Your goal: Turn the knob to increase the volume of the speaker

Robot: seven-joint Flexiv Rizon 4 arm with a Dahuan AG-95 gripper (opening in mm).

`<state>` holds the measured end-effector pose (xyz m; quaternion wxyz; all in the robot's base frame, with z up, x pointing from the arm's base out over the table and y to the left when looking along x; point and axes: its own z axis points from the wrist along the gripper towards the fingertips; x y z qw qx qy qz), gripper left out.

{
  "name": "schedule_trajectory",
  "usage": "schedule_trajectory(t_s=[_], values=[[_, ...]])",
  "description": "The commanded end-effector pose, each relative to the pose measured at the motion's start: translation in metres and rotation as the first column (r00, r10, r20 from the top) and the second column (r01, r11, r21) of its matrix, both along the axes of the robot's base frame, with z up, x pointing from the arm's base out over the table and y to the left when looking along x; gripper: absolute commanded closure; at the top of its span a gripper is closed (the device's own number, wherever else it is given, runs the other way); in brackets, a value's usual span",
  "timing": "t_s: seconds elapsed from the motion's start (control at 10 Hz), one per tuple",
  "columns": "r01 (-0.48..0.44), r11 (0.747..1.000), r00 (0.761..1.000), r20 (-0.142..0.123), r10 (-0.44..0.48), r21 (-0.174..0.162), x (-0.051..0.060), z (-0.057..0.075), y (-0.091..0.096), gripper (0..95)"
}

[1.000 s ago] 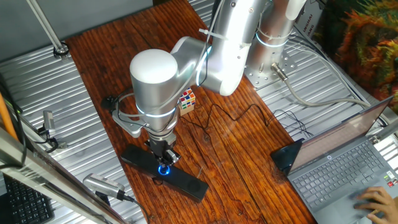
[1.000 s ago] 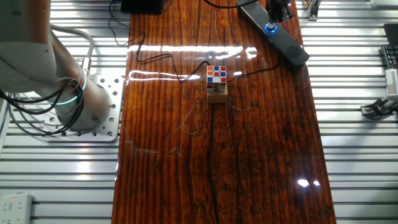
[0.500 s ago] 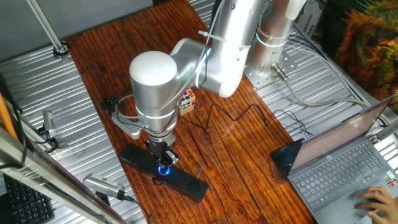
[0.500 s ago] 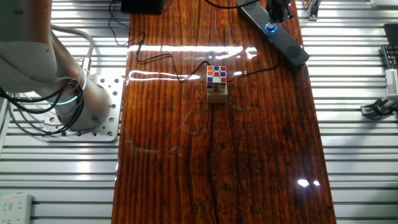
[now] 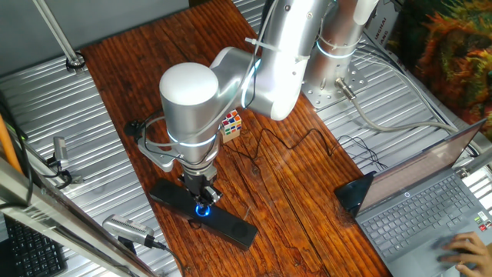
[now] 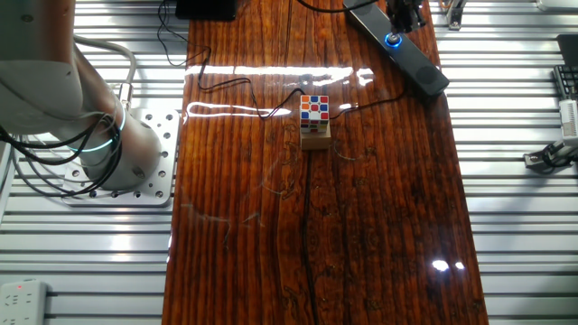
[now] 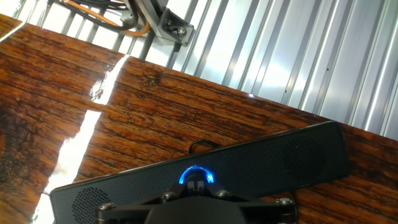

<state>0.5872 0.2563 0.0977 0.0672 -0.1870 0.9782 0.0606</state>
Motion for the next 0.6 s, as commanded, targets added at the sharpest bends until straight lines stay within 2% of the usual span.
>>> schedule_trajectory(t_s=[0.1,0.3,0.6], values=[[-0.006,1.000,1.000,-0.002,0.006,-0.004,-0.0008,0.0010,-0.0002,95.0],[-0.009,1.000,1.000,0.001,0.009,0.003,-0.0006,0.0011,0.0001,95.0],[-0.012,1.000,1.000,-0.003,0.012,-0.006,-0.0005,0.0011,0.0001,95.0]])
